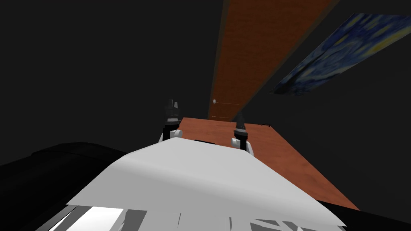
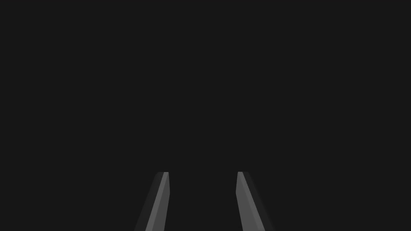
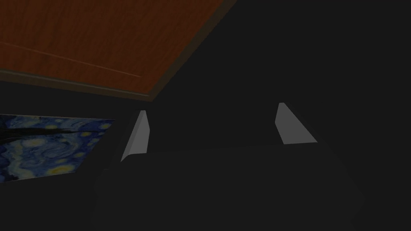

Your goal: Pull the door open

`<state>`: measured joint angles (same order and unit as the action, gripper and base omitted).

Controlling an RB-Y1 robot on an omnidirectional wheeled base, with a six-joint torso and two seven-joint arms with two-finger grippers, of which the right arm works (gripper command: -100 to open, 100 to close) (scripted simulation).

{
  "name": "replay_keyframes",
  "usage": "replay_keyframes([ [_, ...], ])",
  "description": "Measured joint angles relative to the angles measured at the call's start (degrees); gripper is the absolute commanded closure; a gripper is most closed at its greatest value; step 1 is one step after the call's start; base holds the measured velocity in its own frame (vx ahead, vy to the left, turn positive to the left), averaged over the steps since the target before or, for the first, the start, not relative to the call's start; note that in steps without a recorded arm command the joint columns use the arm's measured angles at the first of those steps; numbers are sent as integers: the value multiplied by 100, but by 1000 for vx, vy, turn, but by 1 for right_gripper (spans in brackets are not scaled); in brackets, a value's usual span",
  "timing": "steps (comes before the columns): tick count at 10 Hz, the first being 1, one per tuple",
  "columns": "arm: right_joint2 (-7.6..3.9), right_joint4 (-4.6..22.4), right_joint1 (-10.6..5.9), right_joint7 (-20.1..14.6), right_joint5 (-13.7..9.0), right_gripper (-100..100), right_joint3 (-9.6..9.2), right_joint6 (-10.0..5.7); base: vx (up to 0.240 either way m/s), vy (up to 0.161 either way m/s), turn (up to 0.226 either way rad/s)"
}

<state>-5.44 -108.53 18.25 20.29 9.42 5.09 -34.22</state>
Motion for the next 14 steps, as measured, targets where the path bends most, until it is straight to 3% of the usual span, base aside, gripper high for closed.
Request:
replay_keyframes([
  [7, -50, 794, -221, 655, 304, -100, 287, -146, 103, 31, 28],
  [14, -30, 1695, -494, 1373, 633, -100, 572, -332, 100, 29, 28],
])
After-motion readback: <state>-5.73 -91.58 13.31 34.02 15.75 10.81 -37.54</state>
